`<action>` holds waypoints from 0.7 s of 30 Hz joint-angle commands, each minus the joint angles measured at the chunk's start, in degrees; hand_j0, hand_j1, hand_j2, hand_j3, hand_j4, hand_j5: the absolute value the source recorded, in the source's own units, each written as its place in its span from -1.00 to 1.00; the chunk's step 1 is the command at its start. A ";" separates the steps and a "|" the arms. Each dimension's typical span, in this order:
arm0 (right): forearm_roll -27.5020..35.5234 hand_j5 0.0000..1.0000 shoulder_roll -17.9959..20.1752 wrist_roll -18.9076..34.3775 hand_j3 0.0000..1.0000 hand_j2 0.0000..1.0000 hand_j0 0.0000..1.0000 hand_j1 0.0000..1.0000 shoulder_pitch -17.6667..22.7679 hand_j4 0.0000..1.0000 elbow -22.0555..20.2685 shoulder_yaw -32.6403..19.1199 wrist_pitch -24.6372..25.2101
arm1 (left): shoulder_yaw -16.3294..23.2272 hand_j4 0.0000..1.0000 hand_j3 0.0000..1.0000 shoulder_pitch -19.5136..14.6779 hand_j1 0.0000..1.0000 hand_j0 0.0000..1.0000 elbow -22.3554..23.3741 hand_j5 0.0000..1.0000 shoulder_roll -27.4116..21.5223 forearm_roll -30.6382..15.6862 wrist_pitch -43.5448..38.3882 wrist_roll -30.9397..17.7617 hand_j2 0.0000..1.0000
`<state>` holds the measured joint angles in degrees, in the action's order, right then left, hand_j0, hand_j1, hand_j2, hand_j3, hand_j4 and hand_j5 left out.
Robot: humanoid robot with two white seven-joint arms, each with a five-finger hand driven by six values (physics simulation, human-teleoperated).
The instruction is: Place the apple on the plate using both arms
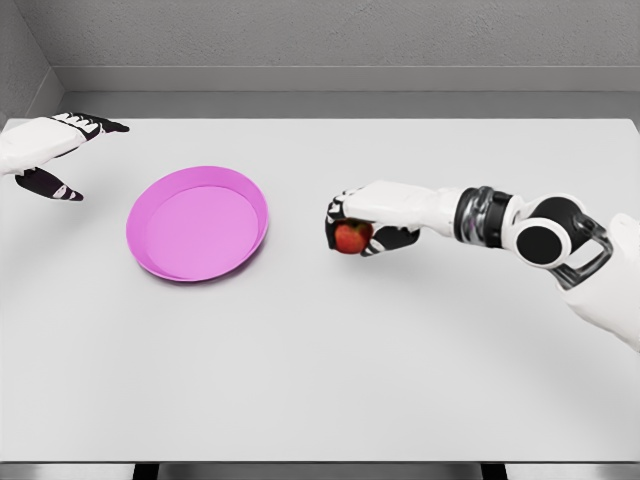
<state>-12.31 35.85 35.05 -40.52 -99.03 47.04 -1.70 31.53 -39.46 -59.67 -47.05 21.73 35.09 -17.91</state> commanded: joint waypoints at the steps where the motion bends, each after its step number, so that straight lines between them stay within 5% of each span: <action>1: 0.10 -0.15 -0.61 -0.05 -0.15 -0.15 -0.15 -0.15 0.00 -0.15 0.06 0.33 0.03 | -0.07 1.00 1.00 0.00 1.00 1.00 -0.01 1.00 -0.06 -0.37 -0.09 -0.02 1.00; 7: 0.10 -0.02 -0.61 -0.05 -0.02 -0.02 -0.02 -0.02 0.00 -0.02 0.06 0.33 0.11 | -0.07 1.00 1.00 0.09 1.00 1.00 -0.10 1.00 -0.06 -0.37 -0.09 -0.02 1.00; 8: 0.10 0.34 -0.61 -0.05 0.34 0.34 0.34 0.34 0.00 0.34 0.06 0.33 0.29 | -0.07 1.00 1.00 0.09 1.00 1.00 -0.10 1.00 -0.06 -0.37 -0.09 0.07 1.00; 9: 0.19 1.00 -0.61 -0.05 1.00 1.00 1.00 1.00 0.00 1.00 -0.02 0.33 0.38 | -0.07 1.00 1.00 0.09 1.00 1.00 -0.01 1.00 -0.06 -0.37 -0.09 -0.02 1.00; 17: 0.19 1.00 -0.61 -0.05 1.00 1.00 1.00 1.00 0.09 1.00 -0.02 0.33 0.20 | -0.07 1.00 1.00 0.09 1.00 1.00 -0.10 1.00 -0.06 -0.37 -0.09 0.07 1.00; 21: 0.10 1.00 3.96 -0.05 1.00 1.00 1.00 1.00 0.09 1.00 -0.02 -2.47 -0.41 | -0.15 1.00 1.00 0.35 1.00 1.00 -0.28 1.00 -0.06 -0.46 -0.09 -0.02 1.00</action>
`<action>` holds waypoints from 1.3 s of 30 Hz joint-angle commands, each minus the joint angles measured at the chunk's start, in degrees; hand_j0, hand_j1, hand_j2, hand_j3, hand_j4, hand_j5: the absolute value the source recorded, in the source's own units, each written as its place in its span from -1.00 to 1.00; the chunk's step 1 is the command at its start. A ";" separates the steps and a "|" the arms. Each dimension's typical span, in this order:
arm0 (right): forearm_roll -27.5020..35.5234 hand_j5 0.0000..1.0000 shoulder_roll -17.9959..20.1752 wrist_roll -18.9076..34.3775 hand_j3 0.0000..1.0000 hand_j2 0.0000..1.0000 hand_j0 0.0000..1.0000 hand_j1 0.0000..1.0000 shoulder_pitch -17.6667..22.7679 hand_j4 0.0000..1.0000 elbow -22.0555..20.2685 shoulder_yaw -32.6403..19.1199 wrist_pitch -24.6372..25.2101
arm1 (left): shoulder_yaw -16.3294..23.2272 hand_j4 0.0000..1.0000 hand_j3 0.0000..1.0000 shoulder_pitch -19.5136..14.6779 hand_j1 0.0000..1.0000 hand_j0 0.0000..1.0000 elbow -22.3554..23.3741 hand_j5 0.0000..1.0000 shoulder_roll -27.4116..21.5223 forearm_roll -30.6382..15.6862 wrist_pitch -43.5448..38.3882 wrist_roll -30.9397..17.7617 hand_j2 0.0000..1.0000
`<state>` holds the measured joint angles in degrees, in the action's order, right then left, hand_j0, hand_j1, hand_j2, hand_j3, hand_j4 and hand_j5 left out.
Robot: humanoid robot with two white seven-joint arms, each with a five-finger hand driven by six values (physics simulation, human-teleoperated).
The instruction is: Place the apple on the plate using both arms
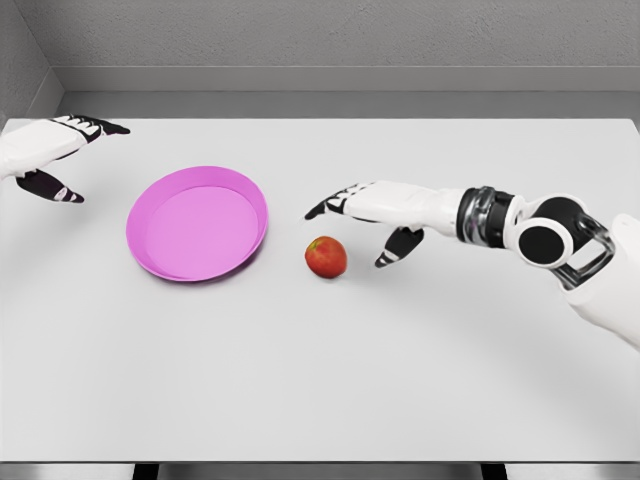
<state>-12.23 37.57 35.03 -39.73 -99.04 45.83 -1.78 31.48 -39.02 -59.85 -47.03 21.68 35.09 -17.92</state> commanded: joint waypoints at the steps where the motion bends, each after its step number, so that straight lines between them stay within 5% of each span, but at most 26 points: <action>1: 0.10 1.00 5.39 -0.03 1.00 1.00 1.00 1.00 0.27 1.00 -0.01 -6.43 -0.85 | -0.10 1.00 1.00 0.08 1.00 1.00 -0.36 1.00 0.00 -0.32 -0.09 -0.01 1.00; 4: 0.19 1.00 13.31 -0.03 1.00 1.00 1.00 1.00 8.26 1.00 0.87 -22.35 -4.37 | 0.25 1.00 1.00 0.08 1.00 1.00 -4.75 1.00 0.44 3.98 -0.09 0.08 1.00; 7: 0.19 1.00 13.40 -0.03 1.00 1.00 1.00 1.00 15.91 1.00 6.05 -35.19 -10.34 | 3.24 1.00 1.00 -0.36 1.00 1.00 -13.01 1.00 0.71 7.24 -0.09 -0.01 1.00; 12: 0.28 1.00 13.84 -0.03 1.00 1.00 1.00 1.00 16.00 1.00 9.31 -36.16 -13.42 | 5.87 1.00 1.00 -0.80 1.00 1.00 -28.83 1.00 0.79 13.30 -0.09 -0.01 1.00; 17: 0.19 1.00 13.84 -0.03 1.00 1.00 1.00 1.00 15.91 1.00 9.31 -35.90 -13.42 | 12.20 1.00 1.00 -5.45 1.00 1.00 -33.40 1.00 3.78 16.64 -0.09 -0.10 1.00; 20: 0.28 1.00 13.75 -0.03 1.00 1.00 1.00 1.00 15.91 1.00 9.13 -35.63 -13.51 | 18.53 1.00 1.00 -10.64 1.00 1.00 -33.32 1.00 7.12 16.47 -0.09 -0.45 1.00; 25: 0.10 1.00 10.85 -0.03 1.00 1.00 1.00 1.00 14.77 1.00 8.16 -30.89 -15.35 | 25.21 1.00 1.00 -13.28 1.00 1.00 -32.35 1.00 8.88 12.77 -0.09 -0.10 1.00; 35: 0.28 1.00 11.47 -0.03 1.00 1.00 1.00 1.00 14.42 1.00 8.08 -32.12 -14.56 | 27.23 1.00 1.00 -13.36 1.00 1.00 -29.80 1.00 11.78 11.63 -0.09 -2.12 1.00; 39: 0.28 1.00 11.65 -0.03 1.00 1.00 1.00 1.00 15.39 1.00 7.99 -31.85 -14.56 | 28.47 1.00 1.00 -14.16 1.00 1.00 -28.84 1.00 13.01 15.32 -0.09 -2.38 1.00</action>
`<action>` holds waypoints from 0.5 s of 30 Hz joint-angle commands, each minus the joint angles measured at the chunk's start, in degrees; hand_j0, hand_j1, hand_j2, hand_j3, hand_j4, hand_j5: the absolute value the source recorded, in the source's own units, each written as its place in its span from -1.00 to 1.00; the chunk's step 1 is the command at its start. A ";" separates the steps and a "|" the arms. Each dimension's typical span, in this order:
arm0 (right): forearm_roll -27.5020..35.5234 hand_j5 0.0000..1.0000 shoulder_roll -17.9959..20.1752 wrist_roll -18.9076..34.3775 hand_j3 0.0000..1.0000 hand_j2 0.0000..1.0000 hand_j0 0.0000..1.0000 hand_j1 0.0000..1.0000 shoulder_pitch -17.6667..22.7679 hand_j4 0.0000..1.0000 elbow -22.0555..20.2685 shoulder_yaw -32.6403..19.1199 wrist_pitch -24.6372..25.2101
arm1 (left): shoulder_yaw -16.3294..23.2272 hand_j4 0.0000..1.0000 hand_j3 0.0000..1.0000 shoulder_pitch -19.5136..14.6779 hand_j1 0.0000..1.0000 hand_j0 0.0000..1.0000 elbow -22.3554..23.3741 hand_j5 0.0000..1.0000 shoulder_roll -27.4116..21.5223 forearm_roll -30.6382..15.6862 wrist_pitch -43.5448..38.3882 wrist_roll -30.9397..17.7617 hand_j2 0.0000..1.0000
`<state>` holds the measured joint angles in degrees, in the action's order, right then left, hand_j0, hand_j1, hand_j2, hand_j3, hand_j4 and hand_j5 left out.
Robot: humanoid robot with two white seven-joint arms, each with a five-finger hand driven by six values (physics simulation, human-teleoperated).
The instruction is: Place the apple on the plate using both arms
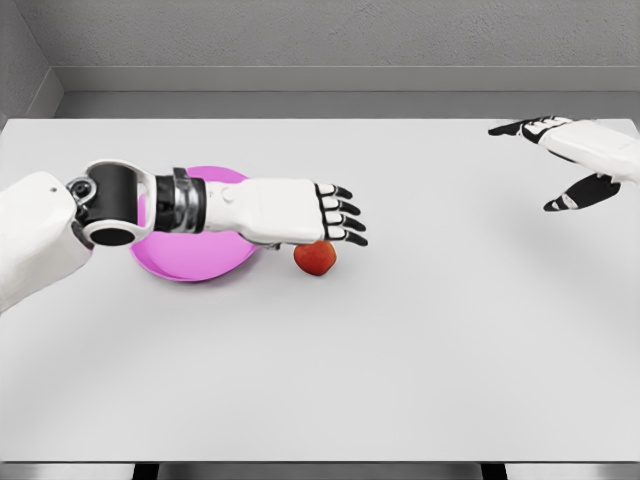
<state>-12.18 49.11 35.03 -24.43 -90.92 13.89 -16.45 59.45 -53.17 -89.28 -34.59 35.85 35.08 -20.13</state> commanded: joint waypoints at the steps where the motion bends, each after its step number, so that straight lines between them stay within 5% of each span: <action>1: 0.22 1.00 0.11 -0.03 1.00 1.00 1.00 1.00 0.00 1.00 0.13 0.17 0.10 | 0.49 1.00 1.00 0.00 1.00 1.00 0.87 1.00 0.66 2.38 -0.08 -1.14 1.00; 15: 0.22 1.00 0.20 -0.03 1.00 1.00 1.00 1.00 1.05 1.00 -0.13 0.26 0.10 | 5.42 1.00 1.00 -1.14 1.00 1.00 4.82 1.00 4.00 4.58 -0.08 -1.67 1.00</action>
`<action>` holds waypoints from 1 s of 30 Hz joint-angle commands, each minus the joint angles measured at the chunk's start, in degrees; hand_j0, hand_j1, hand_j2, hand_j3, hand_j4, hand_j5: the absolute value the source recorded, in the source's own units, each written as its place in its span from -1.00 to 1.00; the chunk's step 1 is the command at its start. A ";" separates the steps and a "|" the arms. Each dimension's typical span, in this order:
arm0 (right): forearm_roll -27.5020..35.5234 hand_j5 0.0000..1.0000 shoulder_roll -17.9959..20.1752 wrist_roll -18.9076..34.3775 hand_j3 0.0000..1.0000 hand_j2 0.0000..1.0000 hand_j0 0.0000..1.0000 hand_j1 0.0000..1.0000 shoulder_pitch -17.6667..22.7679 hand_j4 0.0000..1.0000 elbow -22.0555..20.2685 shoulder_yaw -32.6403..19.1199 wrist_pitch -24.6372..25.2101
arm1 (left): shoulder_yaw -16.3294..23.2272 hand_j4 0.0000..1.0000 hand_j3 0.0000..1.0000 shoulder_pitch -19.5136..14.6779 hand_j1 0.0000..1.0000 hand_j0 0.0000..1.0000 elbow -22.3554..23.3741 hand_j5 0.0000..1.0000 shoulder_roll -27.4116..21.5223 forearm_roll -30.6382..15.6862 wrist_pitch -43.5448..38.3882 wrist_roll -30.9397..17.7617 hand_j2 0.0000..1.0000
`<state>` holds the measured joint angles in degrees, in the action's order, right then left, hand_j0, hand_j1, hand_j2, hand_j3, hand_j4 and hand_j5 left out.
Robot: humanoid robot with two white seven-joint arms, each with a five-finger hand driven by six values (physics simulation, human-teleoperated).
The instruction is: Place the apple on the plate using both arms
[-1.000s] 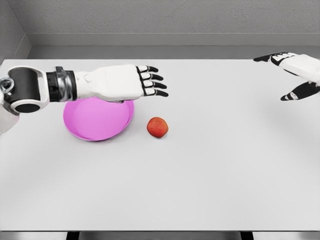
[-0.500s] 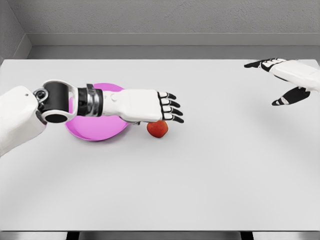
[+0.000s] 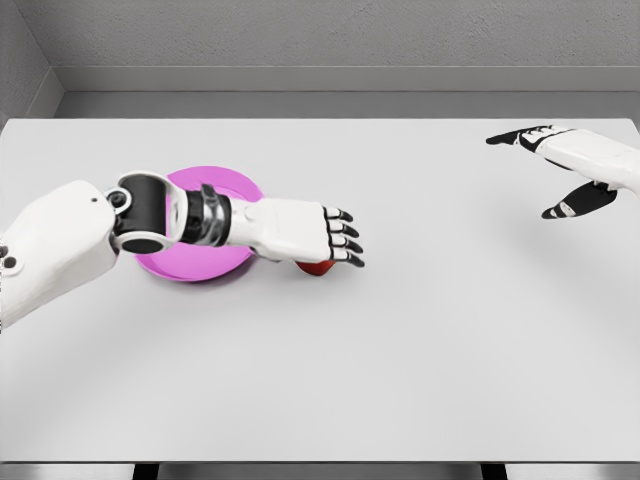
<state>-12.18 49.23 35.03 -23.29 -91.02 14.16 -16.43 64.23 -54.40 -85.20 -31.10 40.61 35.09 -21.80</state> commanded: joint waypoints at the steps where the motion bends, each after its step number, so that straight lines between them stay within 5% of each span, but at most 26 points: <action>1: 0.23 1.00 0.08 -0.03 1.00 1.00 1.00 1.00 0.00 1.00 -0.12 -0.01 0.08 | 0.99 1.00 1.00 0.00 1.00 1.00 1.17 1.00 0.69 -0.09 -0.09 0.00 1.00; 17: 0.23 1.00 0.17 -0.03 1.00 1.00 1.00 1.00 0.53 1.00 -1.79 -0.10 0.08 | 1.08 0.97 0.97 -0.53 0.97 0.97 5.22 0.97 1.83 0.00 -0.09 -2.37 0.97; 22: 0.23 1.00 0.17 -0.03 1.00 1.00 1.00 1.00 0.53 1.00 -1.88 -0.18 0.08 | 1.08 0.23 0.23 -0.53 0.23 0.23 5.22 0.23 2.27 0.00 -0.09 -2.37 0.23; 30: 0.23 1.00 0.17 -0.03 1.00 1.00 1.00 1.00 0.88 1.00 -2.84 -0.27 0.08 | 1.95 0.21 0.21 -0.53 0.21 0.21 5.30 0.21 2.80 0.00 -0.09 -4.57 0.21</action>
<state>-12.17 49.33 35.03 -22.41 -93.76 13.91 -16.43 65.65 -54.93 -79.92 -28.54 40.54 34.70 -25.61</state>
